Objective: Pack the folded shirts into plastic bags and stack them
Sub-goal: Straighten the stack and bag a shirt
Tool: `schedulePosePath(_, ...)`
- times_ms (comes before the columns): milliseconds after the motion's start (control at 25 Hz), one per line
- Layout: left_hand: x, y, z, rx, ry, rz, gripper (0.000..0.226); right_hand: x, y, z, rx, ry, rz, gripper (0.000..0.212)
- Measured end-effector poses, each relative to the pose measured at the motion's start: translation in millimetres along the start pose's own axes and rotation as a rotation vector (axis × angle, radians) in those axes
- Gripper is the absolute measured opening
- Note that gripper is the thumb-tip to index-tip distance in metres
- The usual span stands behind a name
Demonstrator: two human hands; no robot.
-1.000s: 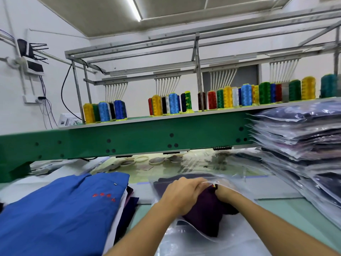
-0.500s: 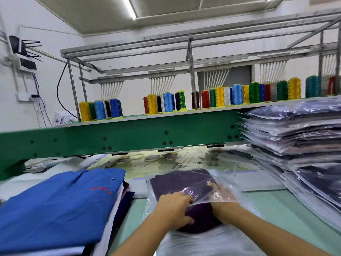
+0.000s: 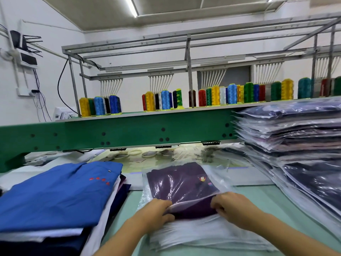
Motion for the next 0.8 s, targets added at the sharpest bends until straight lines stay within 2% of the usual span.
schedulePosePath(40, 0, -2, 1, 0.004, 0.024, 0.013, 0.026, -11, 1, 8, -0.004, 0.127, 0.048, 0.009)
schedulePosePath(120, -2, -3, 4, 0.015, 0.073, 0.044, 0.027, -17, 12, 16, 0.053, 0.251, 0.092, 0.035)
schedulePosePath(200, -10, -4, 7, 0.03, 0.141, 0.071, 0.029, -5, 32, 13, 0.169, 0.164, 0.074, 0.054)
schedulePosePath(280, -17, -2, 10, 0.046, 0.189, 0.069, 0.025, 6, 41, 7, 0.204, 0.098, 0.067, 0.038)
schedulePosePath(360, -23, 0, 15, 0.055, 0.219, 0.031, 0.021, 3, 35, 3, 0.181, 0.118, 0.1, 0.016)
schedulePosePath(400, -26, -1, 17, 0.049, 0.232, -0.005, 0.021, 0, 32, 2, 0.17, 0.121, 0.089, 0.013)
schedulePosePath(560, -34, -11, 30, -0.026, 0.261, -0.156, 0.017, -2, 26, 1, 0.111, 0.081, 0.02, 0.022)
schedulePosePath(640, -27, -15, 32, -0.015, 0.207, -0.161, 0.02, -3, 23, 5, 0.075, 0.068, -0.003, 0.028)
schedulePosePath(800, -1, -31, 37, -0.004, 0.12, -0.089, 0.027, 12, 12, 21, -0.011, 0.037, 0.116, 0.008)
Point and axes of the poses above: each hand's wrist, its own z-axis away from the middle knuckle, its own x-axis out of the palm, y = z × x, the point moved 10 cm from there along -z, towards the middle knuckle, and after that the axes turned 15 degrees about -y, right-handed, at the moved point
